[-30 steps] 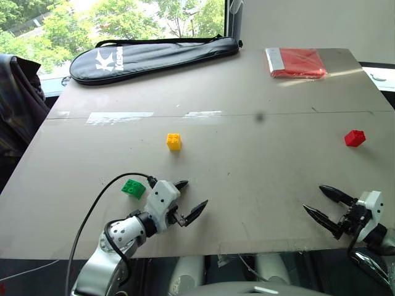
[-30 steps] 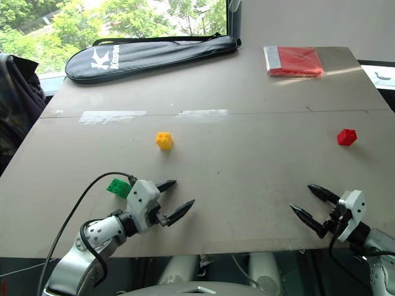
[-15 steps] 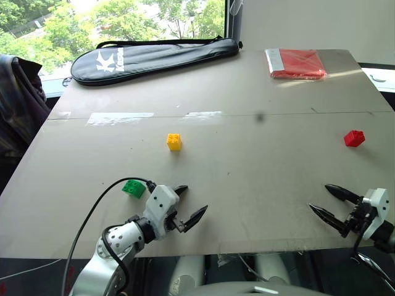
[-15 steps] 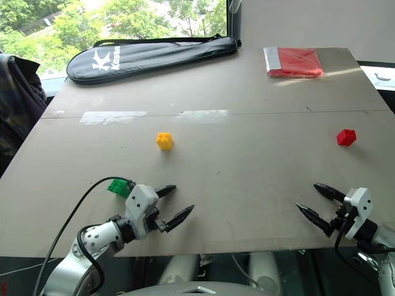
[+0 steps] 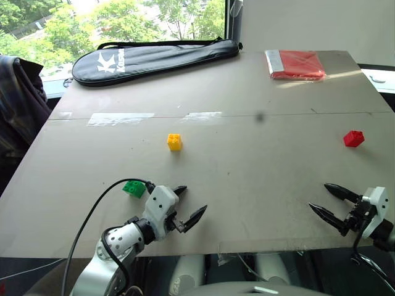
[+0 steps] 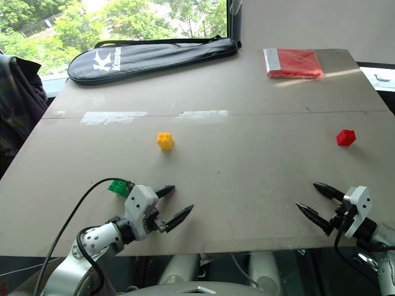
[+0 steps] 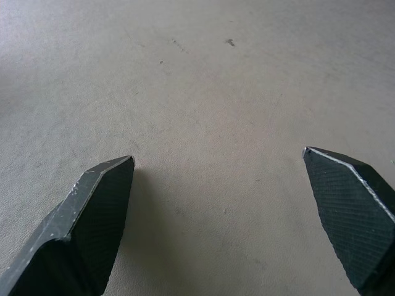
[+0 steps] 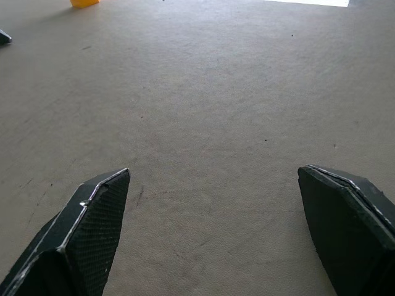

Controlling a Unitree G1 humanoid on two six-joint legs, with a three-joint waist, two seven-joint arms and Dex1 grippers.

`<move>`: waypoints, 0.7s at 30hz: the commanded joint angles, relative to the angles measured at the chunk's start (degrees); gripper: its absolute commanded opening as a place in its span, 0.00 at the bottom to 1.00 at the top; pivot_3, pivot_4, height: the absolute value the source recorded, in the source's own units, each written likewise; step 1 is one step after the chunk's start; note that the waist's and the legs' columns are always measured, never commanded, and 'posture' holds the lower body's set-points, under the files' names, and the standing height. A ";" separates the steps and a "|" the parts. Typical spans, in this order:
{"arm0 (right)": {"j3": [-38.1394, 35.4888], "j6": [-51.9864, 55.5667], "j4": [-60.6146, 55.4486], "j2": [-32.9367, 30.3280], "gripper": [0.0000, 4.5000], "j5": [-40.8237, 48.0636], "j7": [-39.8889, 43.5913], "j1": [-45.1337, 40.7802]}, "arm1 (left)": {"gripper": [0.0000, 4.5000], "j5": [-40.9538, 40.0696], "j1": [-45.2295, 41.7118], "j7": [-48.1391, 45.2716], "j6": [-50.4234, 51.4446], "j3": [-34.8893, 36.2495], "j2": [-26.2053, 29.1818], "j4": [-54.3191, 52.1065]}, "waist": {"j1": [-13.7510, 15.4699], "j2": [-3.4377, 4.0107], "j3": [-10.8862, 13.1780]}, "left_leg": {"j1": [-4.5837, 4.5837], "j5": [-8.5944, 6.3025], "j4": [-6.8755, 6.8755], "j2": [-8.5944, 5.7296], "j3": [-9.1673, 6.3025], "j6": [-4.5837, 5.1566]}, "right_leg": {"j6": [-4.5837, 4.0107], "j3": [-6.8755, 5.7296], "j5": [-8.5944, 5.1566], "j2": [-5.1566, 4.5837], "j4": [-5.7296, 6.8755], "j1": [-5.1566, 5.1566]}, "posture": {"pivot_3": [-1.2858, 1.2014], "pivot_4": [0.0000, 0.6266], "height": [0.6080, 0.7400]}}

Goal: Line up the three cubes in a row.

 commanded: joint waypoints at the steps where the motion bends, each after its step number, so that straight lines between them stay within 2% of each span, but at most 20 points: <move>1: -1.97 0.94 -2.27 -0.09 1.00 1.59 -1.14 0.16 | 0.99 -0.49 -0.18 -1.01 -1.44 1.16 0.57 -0.36 | 0.00 0.00 0.00 | 0.00 0.00 0.00 0.00 0.00 0.00 | 0.00 0.00 0.00 0.00 0.00 0.00 | 0.52 0.24 0.65; 4: -2.34 1.19 -3.63 1.09 1.00 1.74 -3.91 -0.20 | 0.99 -0.38 -0.73 -1.99 -1.94 1.42 1.23 0.17 | -0.01 0.00 0.00 | 0.02 0.00 0.00 0.01 0.00 0.00 | 0.01 0.00 -0.01 0.01 0.00 0.01 | 0.52 0.24 0.65; 10: -4.53 4.70 -6.71 2.91 1.00 0.74 -16.24 -4.67 | 0.99 -3.60 -5.17 -4.31 1.39 3.09 3.51 -1.72 | -0.03 0.01 0.00 | 0.02 0.00 0.06 0.02 0.02 0.00 | -0.02 0.03 0.02 0.02 0.03 0.01 | 0.52 0.24 0.65; 13: -5.45 8.48 -7.78 3.56 1.00 -3.87 -29.03 -9.91 | 0.99 -7.88 -11.64 -7.75 6.58 3.51 7.47 -5.04 | -0.02 -0.01 0.00 | 0.03 0.01 0.08 0.01 0.00 -0.01 | -0.10 0.00 0.07 0.05 0.11 0.00 | 0.52 0.24 0.65; 16: -5.14 13.12 -6.37 2.14 1.00 -8.84 -37.16 -13.71 | 0.99 -12.21 -17.11 -9.05 11.05 4.00 9.46 -6.77 | 0.01 0.01 -0.01 | 0.02 0.04 0.15 0.00 0.00 -0.04 | -0.22 0.02 0.14 0.06 0.20 -0.01 | 0.52 0.24 0.65; 21: -8.14 22.41 -1.63 0.78 1.00 -10.48 -48.85 -23.71 | 0.99 -19.57 -26.95 -10.67 17.70 4.58 11.51 -8.48 | -0.15 0.00 0.00 | -0.02 0.04 0.15 -0.11 0.03 -0.04 | -0.06 0.07 0.27 0.07 0.19 -0.02 | 0.52 0.24 0.65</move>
